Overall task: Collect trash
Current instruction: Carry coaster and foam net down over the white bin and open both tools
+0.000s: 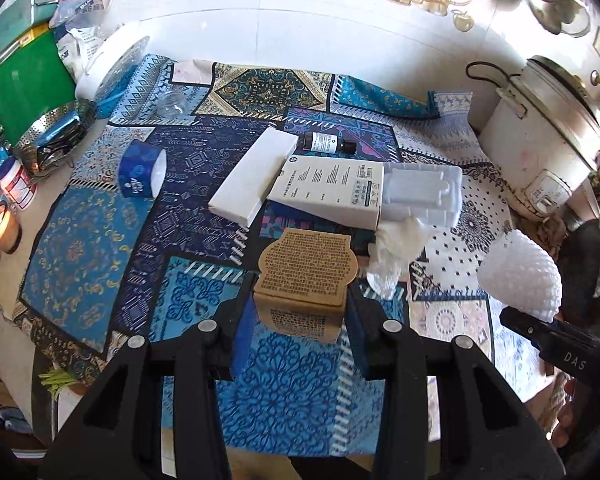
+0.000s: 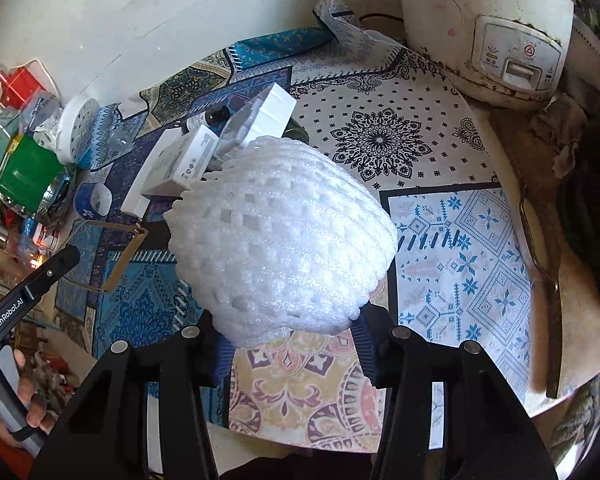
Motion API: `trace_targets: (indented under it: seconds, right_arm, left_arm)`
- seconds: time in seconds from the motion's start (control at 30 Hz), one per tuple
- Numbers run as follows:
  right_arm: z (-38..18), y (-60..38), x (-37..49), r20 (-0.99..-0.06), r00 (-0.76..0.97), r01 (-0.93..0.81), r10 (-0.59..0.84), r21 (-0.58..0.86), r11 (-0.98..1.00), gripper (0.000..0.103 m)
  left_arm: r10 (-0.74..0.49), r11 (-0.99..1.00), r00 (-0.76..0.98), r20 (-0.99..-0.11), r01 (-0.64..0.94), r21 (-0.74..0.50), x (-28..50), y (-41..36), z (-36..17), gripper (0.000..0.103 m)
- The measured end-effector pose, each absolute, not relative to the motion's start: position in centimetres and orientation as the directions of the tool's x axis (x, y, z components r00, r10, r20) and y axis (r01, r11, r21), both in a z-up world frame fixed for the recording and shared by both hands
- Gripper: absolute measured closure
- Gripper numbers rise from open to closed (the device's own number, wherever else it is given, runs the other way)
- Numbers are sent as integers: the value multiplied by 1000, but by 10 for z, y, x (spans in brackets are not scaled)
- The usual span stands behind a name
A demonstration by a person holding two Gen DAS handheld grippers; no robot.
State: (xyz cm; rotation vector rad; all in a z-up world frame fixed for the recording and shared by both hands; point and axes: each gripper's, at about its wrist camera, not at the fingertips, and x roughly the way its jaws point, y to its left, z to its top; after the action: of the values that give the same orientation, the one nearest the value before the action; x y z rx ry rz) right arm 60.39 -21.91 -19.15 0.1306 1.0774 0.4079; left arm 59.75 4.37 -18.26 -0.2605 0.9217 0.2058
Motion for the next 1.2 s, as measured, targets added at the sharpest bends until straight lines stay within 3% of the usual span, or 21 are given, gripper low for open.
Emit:
trace_targets:
  seconds: [0.67, 0.93, 1.2]
  right_arm:
    - [-201, -147, 424, -806, 476, -200, 352, 291, 936, 57]
    - [-231, -138, 385, -841, 436, -187, 319, 262, 947, 57]
    - [-293, -144, 378, -894, 338, -183, 295, 245, 952, 57]
  left_arm:
    - [-33, 984, 621, -784, -117, -134, 394, 77, -178, 63]
    - [-81, 987, 533, -842, -76, -143, 360, 66, -222, 63]
    - [-110, 982, 412, -905, -95, -163, 353, 48, -301, 63]
